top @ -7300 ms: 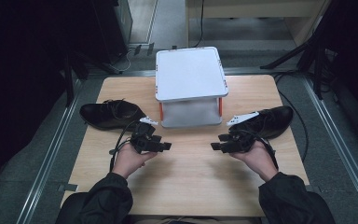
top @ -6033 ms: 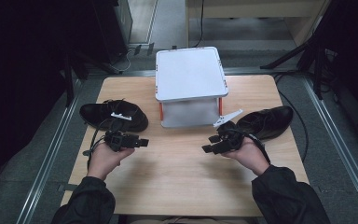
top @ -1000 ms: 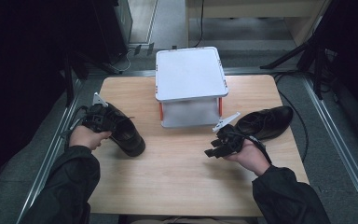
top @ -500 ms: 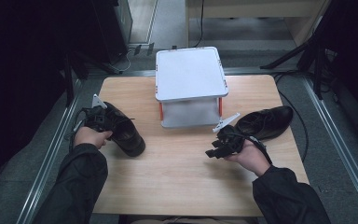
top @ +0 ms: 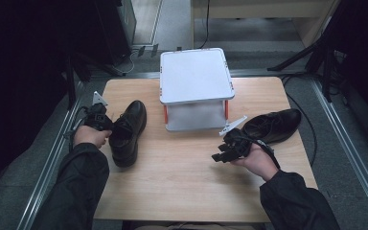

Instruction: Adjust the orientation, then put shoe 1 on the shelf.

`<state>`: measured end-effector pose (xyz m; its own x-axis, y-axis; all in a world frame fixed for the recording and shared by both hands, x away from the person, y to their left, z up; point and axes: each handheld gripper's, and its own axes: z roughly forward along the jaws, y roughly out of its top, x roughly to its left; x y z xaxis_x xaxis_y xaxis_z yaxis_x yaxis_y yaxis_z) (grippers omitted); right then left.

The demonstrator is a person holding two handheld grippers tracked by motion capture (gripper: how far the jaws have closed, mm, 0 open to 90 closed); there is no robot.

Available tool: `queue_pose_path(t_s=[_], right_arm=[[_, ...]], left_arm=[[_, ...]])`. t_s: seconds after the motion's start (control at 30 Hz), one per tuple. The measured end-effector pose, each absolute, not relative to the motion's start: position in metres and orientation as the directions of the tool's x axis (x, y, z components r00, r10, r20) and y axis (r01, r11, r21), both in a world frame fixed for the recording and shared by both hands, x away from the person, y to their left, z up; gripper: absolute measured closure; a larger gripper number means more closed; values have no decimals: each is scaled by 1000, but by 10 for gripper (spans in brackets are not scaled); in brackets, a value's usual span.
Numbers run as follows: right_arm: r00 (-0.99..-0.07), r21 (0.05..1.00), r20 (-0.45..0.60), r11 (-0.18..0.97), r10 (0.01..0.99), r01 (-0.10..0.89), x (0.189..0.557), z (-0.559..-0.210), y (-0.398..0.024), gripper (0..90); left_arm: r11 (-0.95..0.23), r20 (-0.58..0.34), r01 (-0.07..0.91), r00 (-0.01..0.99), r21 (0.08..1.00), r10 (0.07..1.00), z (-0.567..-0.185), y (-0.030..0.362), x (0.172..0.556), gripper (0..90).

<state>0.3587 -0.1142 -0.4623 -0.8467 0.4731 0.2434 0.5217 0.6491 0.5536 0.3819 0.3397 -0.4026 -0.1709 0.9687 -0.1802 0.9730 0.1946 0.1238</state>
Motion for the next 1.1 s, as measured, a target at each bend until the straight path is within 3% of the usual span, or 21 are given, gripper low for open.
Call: queue_pose_path(t_s=[0.3, 0.83, 1.1], right_arm=[[-844, 554, 244, 646, 477, 525, 358, -462, -117, 479], [-843, 560, 251, 638, 477, 528, 358, -462, -118, 479], [-844, 562, 248, 639, 476, 525, 358, -462, -118, 478]], left_arm=[[203, -168, 968, -178, 145, 970, -406, 334, 385, 851], [199, -208, 970, -168, 139, 964, -412, 336, 381, 757], [195, -198, 972, -167, 132, 966, -410, 336, 383, 803]])
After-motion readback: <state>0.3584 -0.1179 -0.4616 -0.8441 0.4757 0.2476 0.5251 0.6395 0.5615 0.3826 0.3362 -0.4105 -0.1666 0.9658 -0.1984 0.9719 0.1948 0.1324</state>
